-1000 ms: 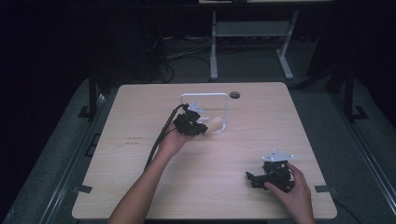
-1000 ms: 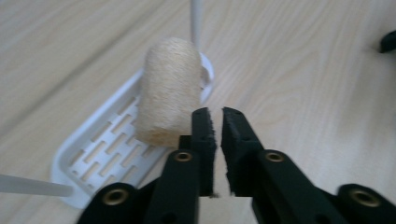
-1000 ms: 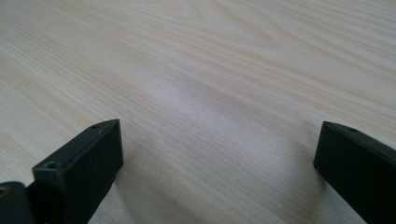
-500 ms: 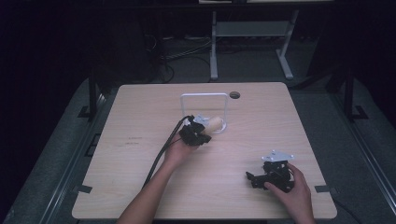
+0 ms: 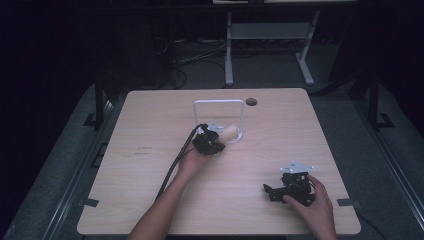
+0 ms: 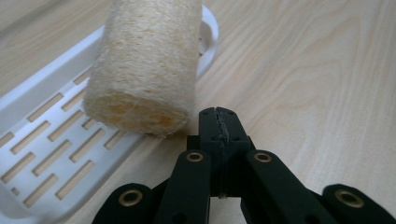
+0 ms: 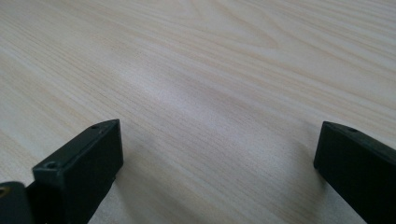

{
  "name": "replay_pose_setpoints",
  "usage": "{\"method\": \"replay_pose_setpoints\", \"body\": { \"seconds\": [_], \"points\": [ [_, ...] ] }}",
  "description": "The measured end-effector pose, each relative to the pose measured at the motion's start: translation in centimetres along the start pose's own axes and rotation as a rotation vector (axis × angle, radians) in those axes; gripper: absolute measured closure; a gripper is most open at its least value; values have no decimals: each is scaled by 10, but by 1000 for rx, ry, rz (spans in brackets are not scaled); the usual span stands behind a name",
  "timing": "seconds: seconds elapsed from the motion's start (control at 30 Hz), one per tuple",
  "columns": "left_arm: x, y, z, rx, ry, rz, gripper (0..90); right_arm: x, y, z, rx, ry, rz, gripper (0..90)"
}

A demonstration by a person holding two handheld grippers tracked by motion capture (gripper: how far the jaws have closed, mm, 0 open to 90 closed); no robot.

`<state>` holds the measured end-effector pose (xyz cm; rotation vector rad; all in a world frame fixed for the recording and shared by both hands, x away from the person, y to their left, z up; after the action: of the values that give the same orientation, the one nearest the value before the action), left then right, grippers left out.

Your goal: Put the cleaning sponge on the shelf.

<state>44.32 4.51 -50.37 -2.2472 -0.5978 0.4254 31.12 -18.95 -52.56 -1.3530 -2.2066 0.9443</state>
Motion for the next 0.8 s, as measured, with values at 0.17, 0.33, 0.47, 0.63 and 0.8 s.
{"method": "replay_pose_setpoints", "body": {
  "seconds": [0.17, 0.33, 0.47, 0.63, 0.8],
  "points": [
    [7, -1, 0, 4, -6, -20, 899, 0, 0, 0, 0, 0, 0, 9],
    [13, -4, -1, 9, -5, -45, 900, 0, 0, 0, 0, 0, 0, 9],
    [19, -7, -1, 20, -5, -61, 900, 0, 0, 0, 0, 0, 0, 9],
    [24, -7, 0, 22, -11, -81, 900, 0, 0, 0, 0, 0, 0, 9],
    [30, -8, 0, 13, -26, -109, 900, 0, 0, 0, 0, 1, 0, 9]
  ]
}}
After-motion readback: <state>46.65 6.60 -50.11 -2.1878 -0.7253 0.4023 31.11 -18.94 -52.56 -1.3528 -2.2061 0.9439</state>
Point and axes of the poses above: each handheld gripper's, and its own axes: y roughly forward along the jaws, z roughly out of its underside, x roughly to its left, the point moved 6 cm from there along y, roughly forward along the jaws, and after that the axes turned 4 degrees about z, right-handed, at the moved point
